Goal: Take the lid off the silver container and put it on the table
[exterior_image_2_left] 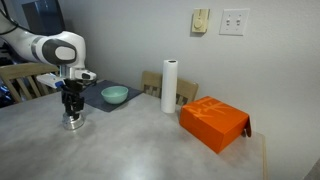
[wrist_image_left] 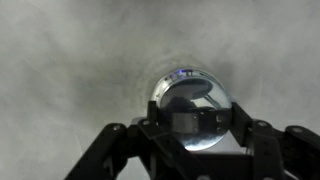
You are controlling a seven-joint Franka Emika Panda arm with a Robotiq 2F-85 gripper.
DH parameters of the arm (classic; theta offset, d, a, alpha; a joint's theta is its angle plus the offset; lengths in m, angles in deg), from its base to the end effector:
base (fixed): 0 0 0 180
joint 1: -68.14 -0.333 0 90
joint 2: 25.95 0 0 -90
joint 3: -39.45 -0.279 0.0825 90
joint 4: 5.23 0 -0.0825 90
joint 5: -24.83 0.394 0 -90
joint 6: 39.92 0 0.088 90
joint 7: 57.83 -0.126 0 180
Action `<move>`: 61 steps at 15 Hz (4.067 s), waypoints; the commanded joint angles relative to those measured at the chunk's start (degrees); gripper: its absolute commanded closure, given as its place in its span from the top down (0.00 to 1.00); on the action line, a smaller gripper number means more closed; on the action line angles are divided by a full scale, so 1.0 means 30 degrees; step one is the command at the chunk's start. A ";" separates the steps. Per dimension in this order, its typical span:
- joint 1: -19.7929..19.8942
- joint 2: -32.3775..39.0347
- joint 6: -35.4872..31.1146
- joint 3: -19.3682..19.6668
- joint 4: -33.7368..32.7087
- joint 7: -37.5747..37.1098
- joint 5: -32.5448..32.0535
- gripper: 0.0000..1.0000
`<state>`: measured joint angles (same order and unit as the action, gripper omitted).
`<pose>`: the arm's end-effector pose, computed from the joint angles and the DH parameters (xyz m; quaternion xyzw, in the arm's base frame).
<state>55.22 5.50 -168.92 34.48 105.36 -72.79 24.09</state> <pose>0.5525 0.1798 0.1266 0.9931 0.0262 -0.1131 0.0139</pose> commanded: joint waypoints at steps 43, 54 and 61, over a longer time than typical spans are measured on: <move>0.4089 0.3097 -0.1013 0.1257 -0.2341 0.3306 0.1745 0.44; 0.3846 0.3618 0.0020 0.1321 -0.3232 0.3098 0.1594 1.00; 0.2736 0.2051 -0.0494 0.1566 -0.1666 0.2149 0.0859 1.00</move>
<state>65.54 15.12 -170.04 38.78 97.13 -64.96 28.14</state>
